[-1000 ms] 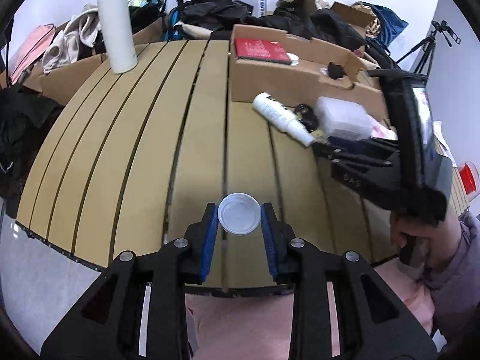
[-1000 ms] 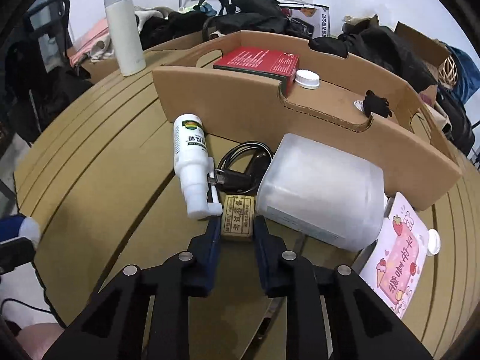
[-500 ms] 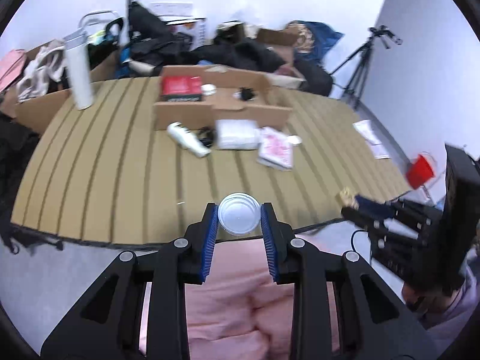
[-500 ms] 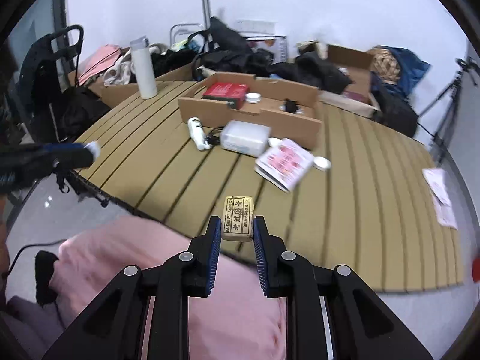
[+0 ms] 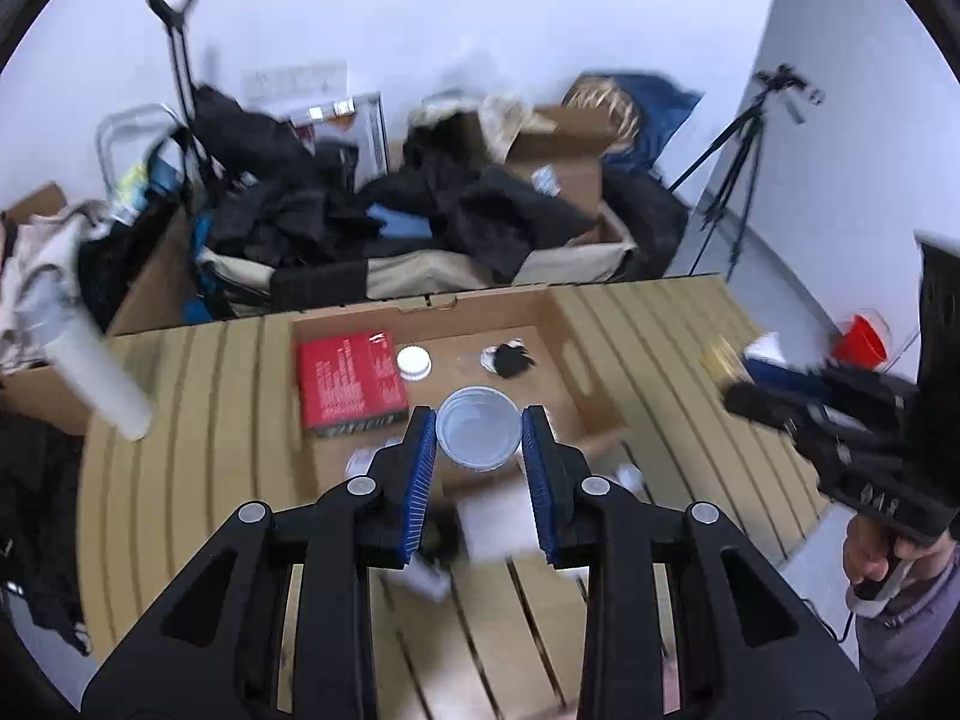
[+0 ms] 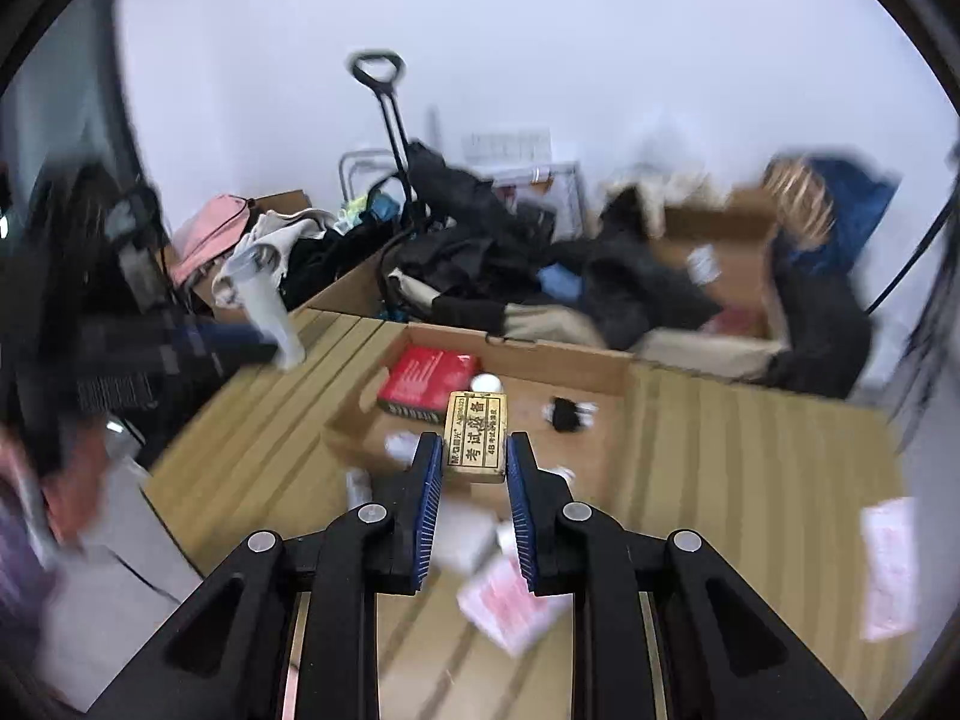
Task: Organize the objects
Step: 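Carry the cup and tan block into the tray and open both tools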
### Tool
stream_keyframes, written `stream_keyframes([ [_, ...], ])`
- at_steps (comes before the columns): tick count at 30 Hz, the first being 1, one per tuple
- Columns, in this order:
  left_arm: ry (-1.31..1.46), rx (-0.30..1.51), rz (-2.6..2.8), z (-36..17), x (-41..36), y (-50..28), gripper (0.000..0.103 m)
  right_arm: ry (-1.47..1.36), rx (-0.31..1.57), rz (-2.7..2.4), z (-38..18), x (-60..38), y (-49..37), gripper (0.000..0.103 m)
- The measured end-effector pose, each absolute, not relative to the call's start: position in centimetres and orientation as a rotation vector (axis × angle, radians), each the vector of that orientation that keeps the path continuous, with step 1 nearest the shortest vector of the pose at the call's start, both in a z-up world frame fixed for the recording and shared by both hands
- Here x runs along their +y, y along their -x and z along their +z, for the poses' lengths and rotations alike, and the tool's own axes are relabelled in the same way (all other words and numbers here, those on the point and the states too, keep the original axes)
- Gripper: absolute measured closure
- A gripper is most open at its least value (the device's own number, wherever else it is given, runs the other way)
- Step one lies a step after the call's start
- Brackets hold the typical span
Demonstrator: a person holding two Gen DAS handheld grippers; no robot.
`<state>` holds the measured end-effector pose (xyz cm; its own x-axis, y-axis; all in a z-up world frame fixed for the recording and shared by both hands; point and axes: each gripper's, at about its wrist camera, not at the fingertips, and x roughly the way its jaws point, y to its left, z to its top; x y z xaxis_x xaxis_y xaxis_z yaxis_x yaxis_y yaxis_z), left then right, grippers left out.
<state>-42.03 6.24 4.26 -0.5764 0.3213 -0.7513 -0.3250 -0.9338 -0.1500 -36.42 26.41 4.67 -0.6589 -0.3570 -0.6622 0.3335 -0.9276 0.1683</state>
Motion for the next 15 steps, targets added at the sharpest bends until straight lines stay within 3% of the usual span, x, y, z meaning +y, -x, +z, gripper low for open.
stream_keyframes([
  [5,1.436,-0.041,2.422,-5.5,9.2,52.7,0.078,-1.320,-0.140,-2.494,-3.4,24.1,52.1,0.079],
  [12,1.576,0.011,2.363,-13.8,10.7,57.3,0.077,-1.545,-0.091,-2.427,-13.6,21.4,60.7,0.079],
  [15,1.591,-0.007,2.347,-14.9,10.5,57.9,0.063,-1.593,-0.124,-2.355,-15.8,21.0,62.1,0.079],
])
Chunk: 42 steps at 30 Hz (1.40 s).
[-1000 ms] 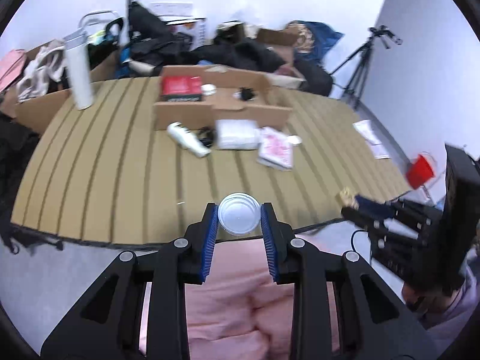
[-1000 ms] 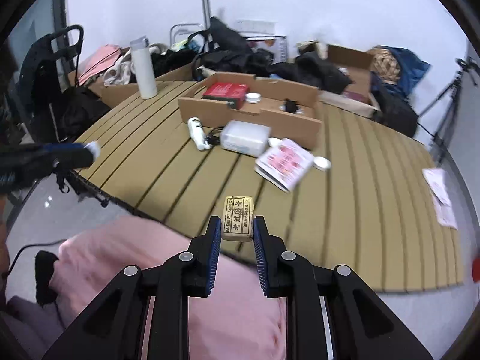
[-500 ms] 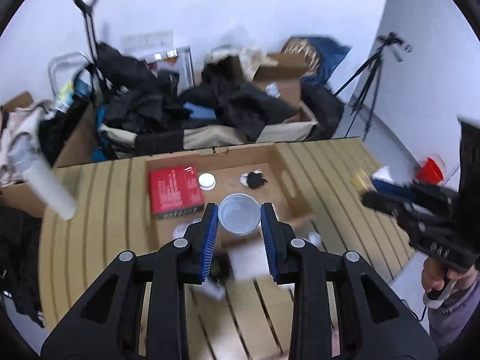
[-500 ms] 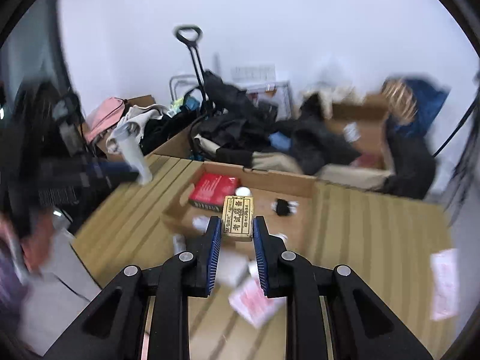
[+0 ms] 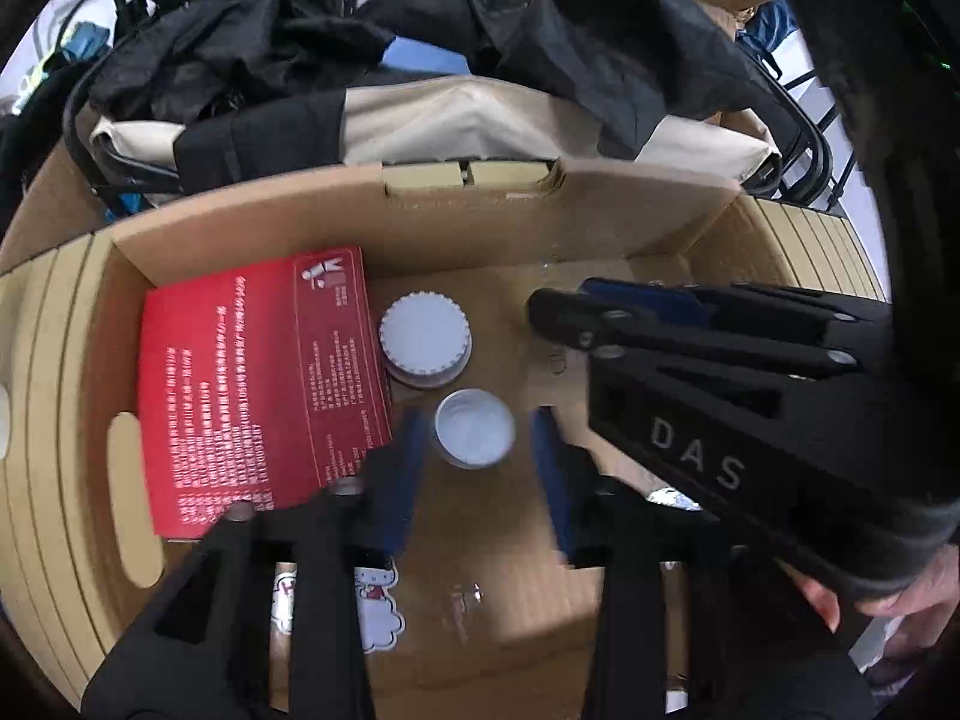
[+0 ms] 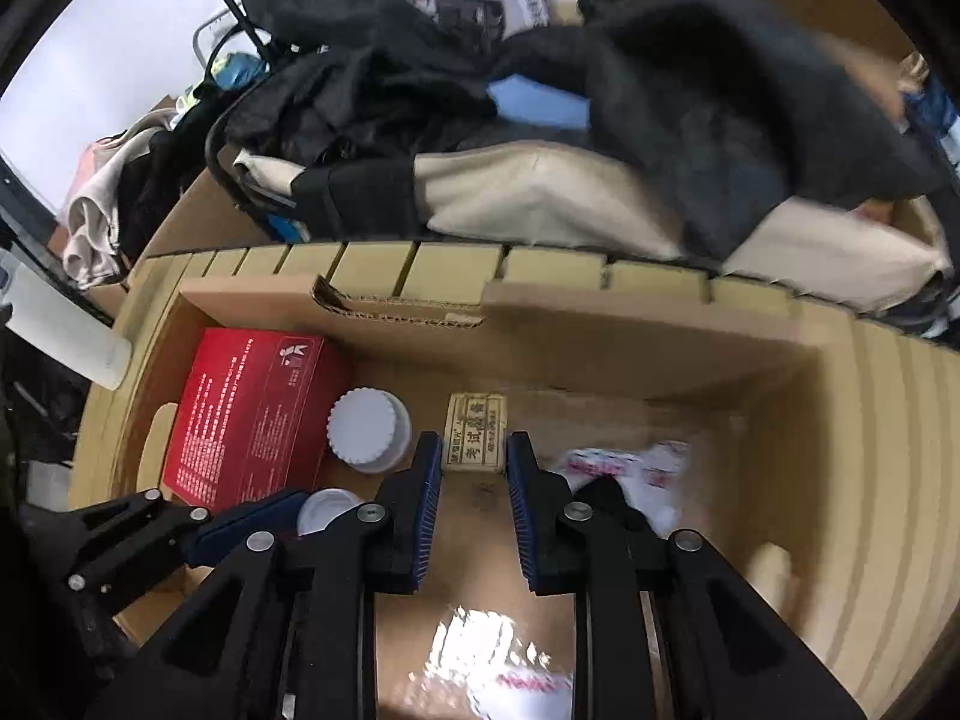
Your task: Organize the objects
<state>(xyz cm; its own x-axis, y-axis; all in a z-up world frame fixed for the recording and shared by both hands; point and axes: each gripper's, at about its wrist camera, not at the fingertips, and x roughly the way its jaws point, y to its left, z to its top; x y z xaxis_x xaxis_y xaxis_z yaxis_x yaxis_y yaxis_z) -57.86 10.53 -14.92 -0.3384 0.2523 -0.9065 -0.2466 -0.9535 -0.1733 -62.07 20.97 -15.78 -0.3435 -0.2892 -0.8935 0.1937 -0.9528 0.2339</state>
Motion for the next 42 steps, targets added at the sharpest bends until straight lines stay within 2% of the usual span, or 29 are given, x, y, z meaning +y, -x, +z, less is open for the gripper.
stream_keyframes([
  [2,1.567,-0.004,2.350,-14.7,10.6,57.7,0.059,-1.616,-0.122,-2.344,-16.4,21.1,62.3,0.076],
  [4,1.563,0.012,2.357,-14.1,10.7,57.3,0.056,-1.593,-0.105,-2.371,-16.3,21.3,62.2,0.069],
  [6,1.553,0.028,2.373,-13.0,10.6,57.1,0.056,-1.586,-0.110,-2.387,-15.6,21.7,61.5,0.055],
  [8,1.523,0.044,2.395,-11.0,10.1,56.4,0.055,-1.572,-0.105,-2.393,-14.0,21.9,60.5,0.048],
  [9,1.513,0.054,2.411,-10.1,9.8,56.0,0.052,-1.556,-0.085,-2.402,-13.0,22.0,60.1,0.047],
  [12,1.468,0.084,2.502,-6.5,8.2,53.9,0.033,-1.509,-0.022,-2.445,-9.3,22.6,58.0,0.046],
  [17,1.469,0.134,2.600,-1.1,5.1,49.0,0.030,-1.472,0.044,-2.511,-2.9,24.4,53.0,0.040],
  [19,1.449,0.148,2.648,1.4,3.9,46.5,0.019,-1.444,0.063,-2.539,-0.3,25.1,50.4,0.040],
  [24,1.318,0.223,2.770,7.4,2.2,39.4,0.011,-1.392,0.064,-2.583,5.7,26.4,43.3,0.038],
  [28,1.232,0.203,2.799,10.3,1.6,34.5,0.006,-1.307,0.104,-2.607,8.8,25.7,37.8,0.037],
  [30,1.200,0.213,2.812,10.8,1.5,32.1,0.002,-1.265,0.107,-2.602,9.5,25.3,35.3,0.037],
  [38,1.071,0.208,2.785,9.5,0.6,18.3,0.002,-1.093,0.163,-2.554,8.2,23.6,20.4,0.036],
  [41,0.969,0.147,2.728,7.9,0.1,11.9,0.000,-1.027,0.154,-2.544,6.7,23.2,13.5,0.020],
  [42,0.964,0.147,2.736,7.2,0.1,10.4,0.000,-1.013,0.120,-2.536,5.8,23.1,11.1,0.020],
])
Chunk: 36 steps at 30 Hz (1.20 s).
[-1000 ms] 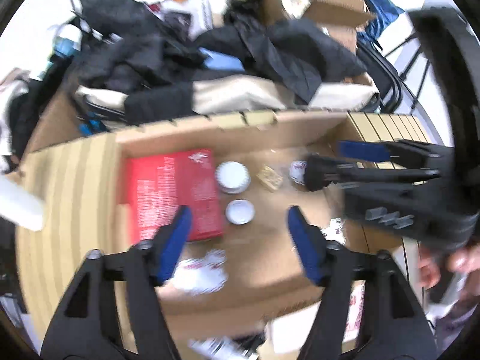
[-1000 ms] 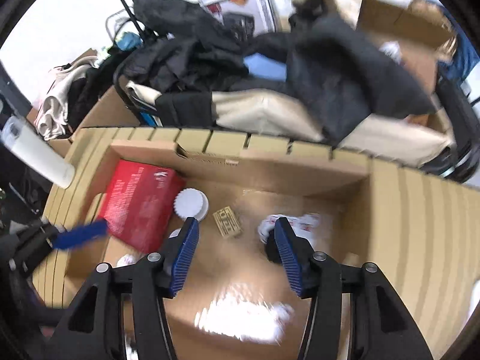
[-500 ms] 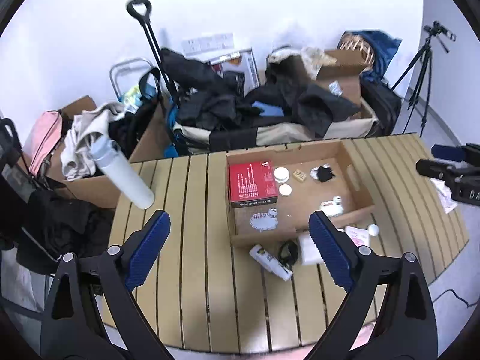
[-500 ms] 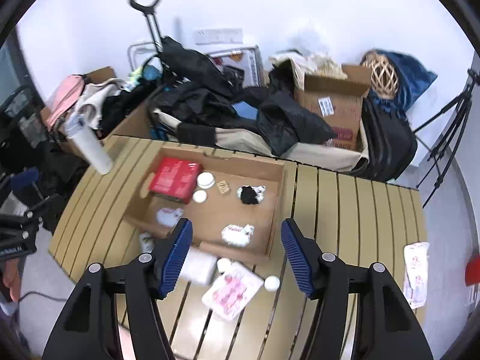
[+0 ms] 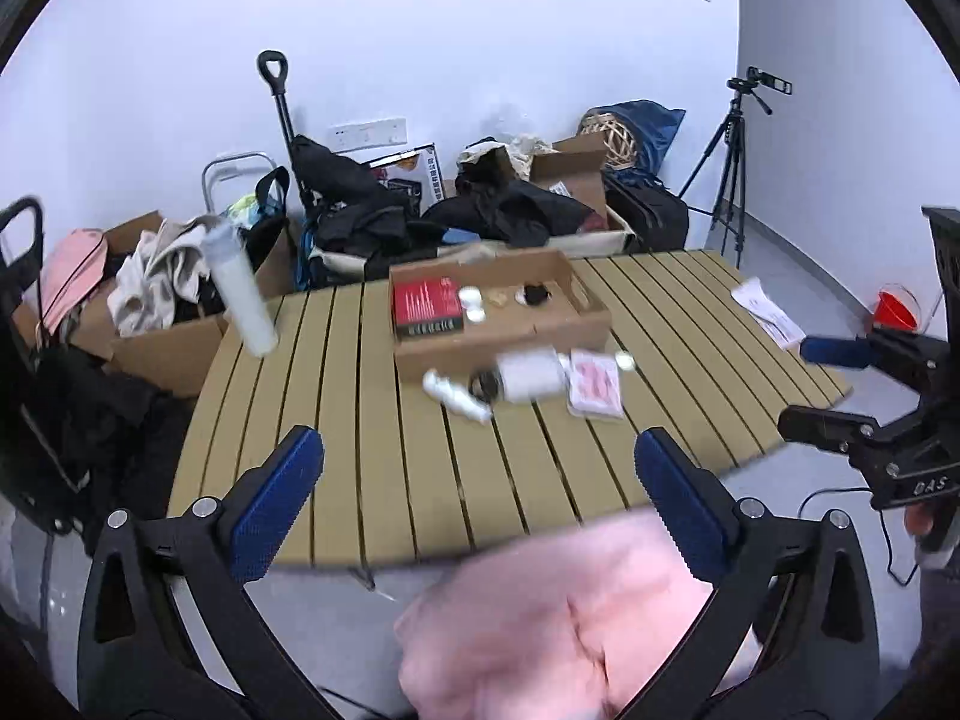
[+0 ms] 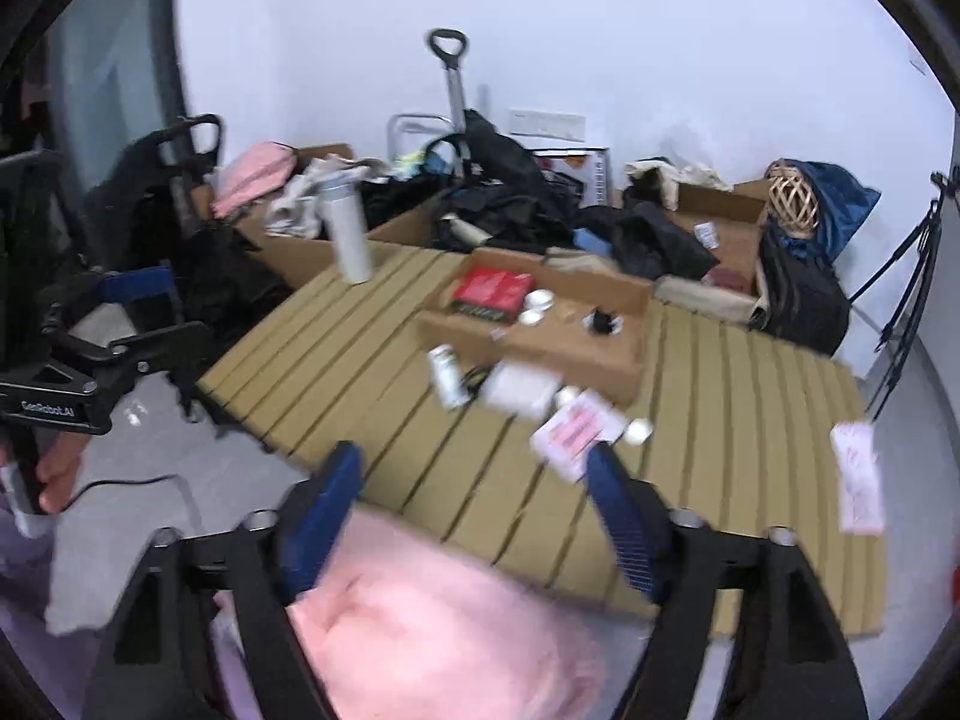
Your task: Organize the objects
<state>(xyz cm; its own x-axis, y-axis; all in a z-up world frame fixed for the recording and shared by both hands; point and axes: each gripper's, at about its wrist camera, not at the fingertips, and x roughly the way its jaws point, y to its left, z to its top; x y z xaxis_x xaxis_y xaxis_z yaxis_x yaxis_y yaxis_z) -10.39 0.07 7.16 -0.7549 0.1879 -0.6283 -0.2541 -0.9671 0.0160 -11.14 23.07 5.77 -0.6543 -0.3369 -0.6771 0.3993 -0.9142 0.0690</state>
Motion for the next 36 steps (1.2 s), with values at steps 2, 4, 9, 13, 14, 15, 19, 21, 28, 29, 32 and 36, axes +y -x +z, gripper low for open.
stream_keyframes([
  [2,0.958,0.107,2.766,4.9,-0.3,6.7,0.000,-1.021,0.103,-2.547,4.1,22.5,7.7,0.020],
  [4,0.968,-0.009,2.785,2.1,-0.6,3.4,0.000,-0.974,0.111,-2.620,2.3,21.9,3.9,0.020],
  [9,1.122,0.142,2.745,-2.3,0.7,2.6,0.000,-1.060,0.042,-2.596,-3.5,18.8,0.7,0.020],
  [13,1.029,0.025,2.802,-1.2,-0.7,2.3,0.000,-1.015,0.021,-2.628,-3.2,18.8,0.7,0.020],
  [14,1.043,0.003,2.806,-1.2,-1.0,2.5,0.000,-0.996,0.026,-2.656,-3.1,19.0,0.7,0.020],
  [15,1.060,-0.009,2.804,-1.4,-1.2,2.8,0.000,-0.976,0.022,-2.679,-3.0,19.3,0.9,0.020],
  [19,1.125,-0.025,2.780,-3.0,-1.3,3.5,0.000,-0.986,0.031,-2.673,-5.0,19.8,1.8,0.020],
  [21,1.168,-0.001,2.770,-4.3,-0.8,3.7,0.000,-1.016,0.011,-2.616,-6.3,19.8,2.2,0.018],
  [28,1.307,-0.056,2.715,-7.5,-0.8,9.0,0.000,-1.224,-0.058,-2.468,-10.1,20.6,6.0,0.007],
  [29,1.334,-0.104,2.698,-7.7,-1.1,10.5,0.002,-1.252,-0.068,-2.482,-10.5,21.1,6.9,0.007],
  [32,1.358,-0.267,2.690,-7.8,-2.0,15.7,0.003,-1.253,-0.116,-2.523,-10.5,23.1,9.6,0.007],
  [36,1.363,-0.281,2.735,-8.5,-1.3,23.6,0.015,-1.287,-0.107,-2.591,-10.5,25.7,15.1,0.014],
])
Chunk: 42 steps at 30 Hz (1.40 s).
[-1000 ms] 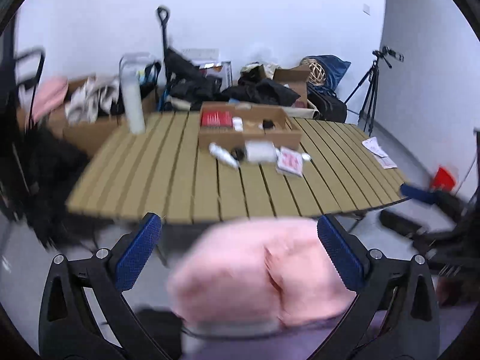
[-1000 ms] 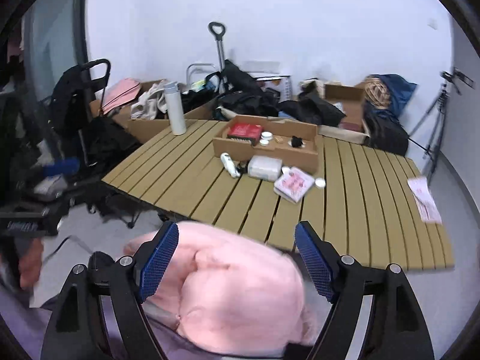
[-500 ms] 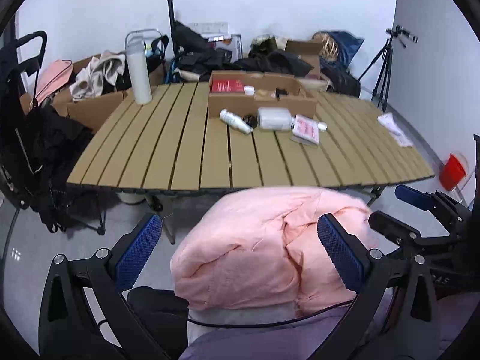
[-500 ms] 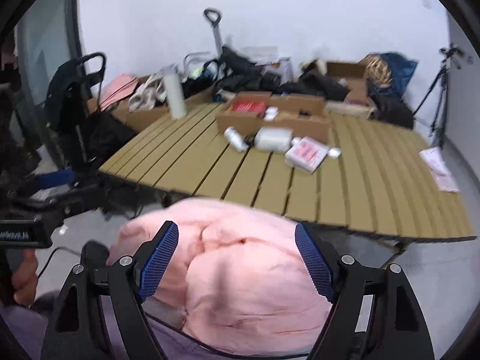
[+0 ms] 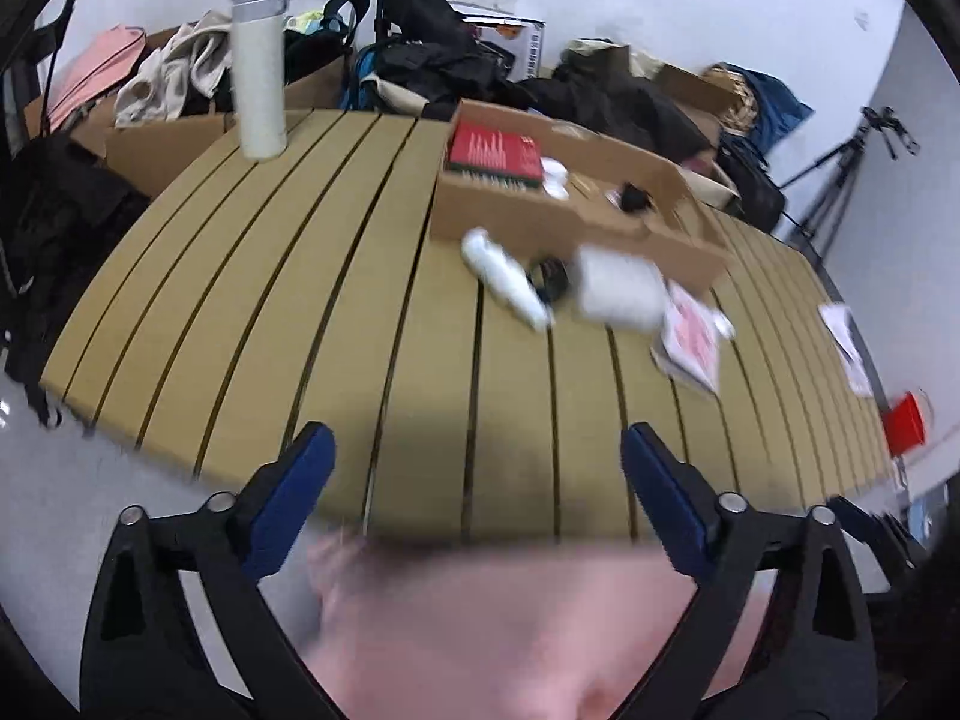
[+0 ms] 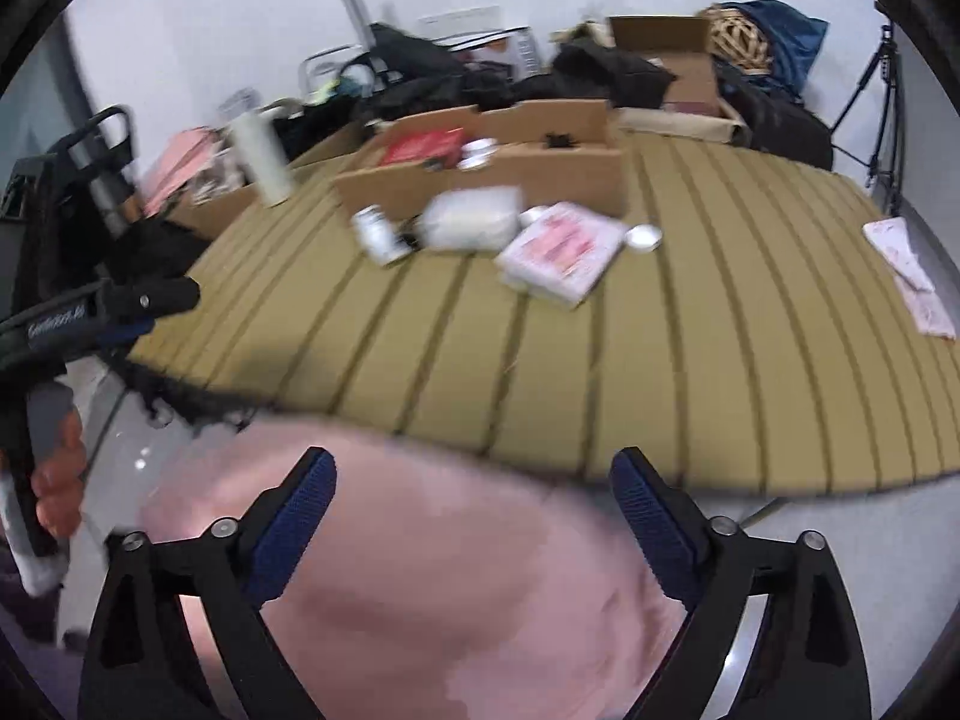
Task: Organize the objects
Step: 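Grasp the white spray bottle with the left tool while the right tool grasps a white lid, then carry the spray bottle and lid into the tray and open both tools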
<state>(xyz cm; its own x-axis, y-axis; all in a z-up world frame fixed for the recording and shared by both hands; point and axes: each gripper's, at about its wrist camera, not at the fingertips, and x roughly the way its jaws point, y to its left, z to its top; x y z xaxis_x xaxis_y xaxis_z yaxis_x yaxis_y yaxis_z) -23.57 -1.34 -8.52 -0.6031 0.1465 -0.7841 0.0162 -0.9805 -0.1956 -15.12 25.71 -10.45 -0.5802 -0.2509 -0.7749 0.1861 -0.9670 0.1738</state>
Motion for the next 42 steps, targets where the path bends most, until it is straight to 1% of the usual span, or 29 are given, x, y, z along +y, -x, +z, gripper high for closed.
stream_keyframes([
  [1,1.380,-0.286,2.722,-9.0,-0.9,26.1,0.022,-1.295,-0.112,-2.602,-10.6,26.4,16.5,0.017],
  [2,1.386,-0.292,2.712,-9.3,-0.7,27.7,0.024,-1.296,-0.121,-2.619,-10.8,27.2,18.4,0.022],
  [3,1.406,-0.296,2.711,-9.8,-0.4,29.6,0.030,-1.296,-0.127,-2.628,-11.0,27.8,20.1,0.028],
  [4,1.409,-0.298,2.716,-10.0,-0.2,30.9,0.033,-1.303,-0.131,-2.634,-11.2,28.3,21.6,0.031],
  [6,1.402,-0.269,2.748,-11.0,0.4,34.2,0.033,-1.329,-0.121,-2.659,-12.1,29.6,25.3,0.045],
  [8,1.445,-0.263,2.768,-12.3,0.7,36.8,0.034,-1.355,-0.109,-2.682,-13.2,30.6,28.9,0.052],
  [10,1.503,-0.306,2.747,-13.8,0.7,39.0,0.034,-1.374,-0.099,-2.707,-14.1,31.6,31.7,0.053],
  [11,1.536,-0.320,2.739,-14.4,0.6,39.8,0.034,-1.383,-0.112,-2.714,-14.5,32.1,32.9,0.057],
  [13,1.578,-0.317,2.734,-15.4,0.6,40.7,0.036,-1.394,-0.135,-2.713,-15.3,32.8,34.8,0.060],
  [14,1.594,-0.319,2.728,-15.8,0.7,40.9,0.040,-1.400,-0.137,-2.721,-15.7,33.1,35.7,0.064],
  [15,1.602,-0.318,2.719,-16.2,0.8,41.1,0.050,-1.401,-0.141,-2.729,-16.0,33.3,36.5,0.069],
  [16,1.622,-0.309,2.707,-16.6,0.9,41.2,0.062,-1.399,-0.148,-2.731,-16.2,33.4,36.9,0.071],
  [17,1.626,-0.310,2.685,-17.1,1.0,41.1,0.067,-1.403,-0.140,-2.729,-16.6,33.5,37.6,0.076],
  [18,1.625,-0.289,2.695,-17.3,1.2,40.9,0.077,-1.410,-0.115,-2.732,-16.9,33.4,38.0,0.080],
  [19,1.617,-0.241,2.728,-17.3,1.5,40.7,0.079,-1.415,-0.098,-2.732,-17.1,33.4,38.2,0.081],
  [20,1.609,-0.207,2.733,-17.4,1.7,40.6,0.079,-1.431,-0.081,-2.719,-17.6,33.2,38.3,0.086],
  [21,1.605,-0.212,2.727,-17.4,1.6,40.5,0.079,-1.412,-0.052,-2.736,-17.6,33.0,38.2,0.092],
  [22,1.608,-0.235,2.720,-17.5,1.4,40.4,0.079,-1.418,-0.021,-2.740,-17.8,32.9,38.2,0.094],
  [23,1.617,-0.263,2.708,-17.5,1.1,40.4,0.079,-1.411,0.017,-2.752,-17.9,32.7,38.2,0.099],
  [26,1.629,-0.329,2.678,-16.7,0.4,39.7,0.079,-1.423,0.033,-2.741,-17.9,32.5,38.0,0.099],
  [31,1.558,-0.396,2.697,-12.0,-1.4,34.9,0.079,-1.350,0.000,-2.769,-15.1,33.0,34.2,0.099],
  [33,1.528,-0.407,2.696,-9.8,-2.3,31.6,0.079,-1.307,-0.015,-2.793,-12.8,33.6,30.8,0.099],
  [37,1.440,-0.373,2.787,-5.8,-4.9,23.4,0.079,-1.240,0.005,-2.855,-8.4,34.5,22.7,0.099],
  [42,1.422,-0.469,2.776,-4.1,-6.3,17.6,0.079,-1.219,-0.073,-2.855,-6.0,34.8,15.1,0.099],
])
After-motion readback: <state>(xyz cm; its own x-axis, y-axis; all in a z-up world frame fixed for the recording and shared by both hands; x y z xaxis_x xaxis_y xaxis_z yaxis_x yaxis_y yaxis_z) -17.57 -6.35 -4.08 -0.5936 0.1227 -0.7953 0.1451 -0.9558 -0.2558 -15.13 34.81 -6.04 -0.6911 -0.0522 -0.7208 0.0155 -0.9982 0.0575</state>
